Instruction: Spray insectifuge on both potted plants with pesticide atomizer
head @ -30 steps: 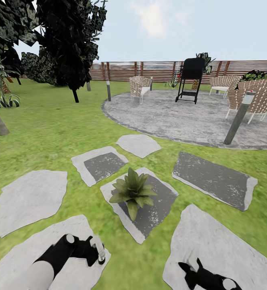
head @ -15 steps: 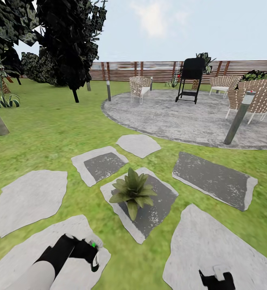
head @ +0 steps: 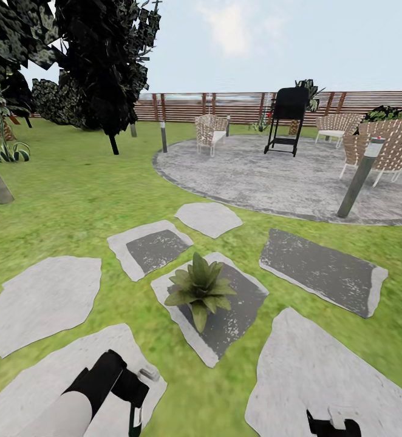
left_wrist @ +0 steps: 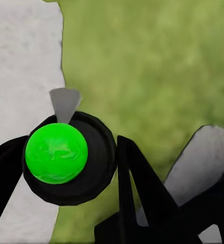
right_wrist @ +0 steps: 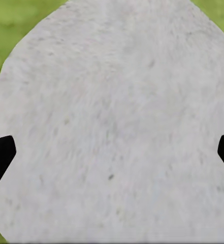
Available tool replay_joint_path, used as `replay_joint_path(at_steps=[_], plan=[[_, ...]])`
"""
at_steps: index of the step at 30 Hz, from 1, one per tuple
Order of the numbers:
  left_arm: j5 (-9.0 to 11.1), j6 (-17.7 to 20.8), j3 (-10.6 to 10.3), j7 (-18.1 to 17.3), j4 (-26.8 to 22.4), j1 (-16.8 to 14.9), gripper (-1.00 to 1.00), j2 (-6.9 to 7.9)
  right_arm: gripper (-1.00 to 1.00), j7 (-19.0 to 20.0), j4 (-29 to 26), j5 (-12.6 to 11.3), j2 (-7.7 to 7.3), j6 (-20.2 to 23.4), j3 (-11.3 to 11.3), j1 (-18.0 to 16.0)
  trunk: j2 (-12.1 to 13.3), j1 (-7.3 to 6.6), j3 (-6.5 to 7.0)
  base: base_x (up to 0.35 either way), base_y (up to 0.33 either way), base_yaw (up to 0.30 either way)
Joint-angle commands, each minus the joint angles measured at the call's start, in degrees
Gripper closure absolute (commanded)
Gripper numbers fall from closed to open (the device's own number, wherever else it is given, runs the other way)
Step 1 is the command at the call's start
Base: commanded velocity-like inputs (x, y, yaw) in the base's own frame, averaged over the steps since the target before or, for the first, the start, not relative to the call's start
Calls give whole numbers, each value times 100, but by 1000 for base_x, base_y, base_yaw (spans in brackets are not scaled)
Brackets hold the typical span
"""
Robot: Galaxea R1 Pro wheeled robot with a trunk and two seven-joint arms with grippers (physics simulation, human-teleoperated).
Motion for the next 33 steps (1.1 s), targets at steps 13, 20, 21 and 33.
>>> replay_joint_path(at_steps=[13, 20, 21, 33], plan=[[-40, 57, -14, -42, -22, -79, 100, -14, -100, -7, 41, 58, 6, -15, -47, -4, -2, -1, -5, 160, -70, 0], [-23, 110, -15, -42, -27, -88, 100, -27, -100, -7, 41, 60, 16, -18, -44, -4, -2, -1, -5, 235, -193, 0], [-22, 142, -15, -42, -28, -88, 100, -26, -100, -7, 41, 60, 17, -17, -44, -4, -2, -1, -5, 190, -223, 0], [-213, 1287, -1245, -2072, -1647, -547, 100, 61, -100, -25, 50, 60, 25, -21, -39, -4, -2, -1, -5, 84, -147, 0]])
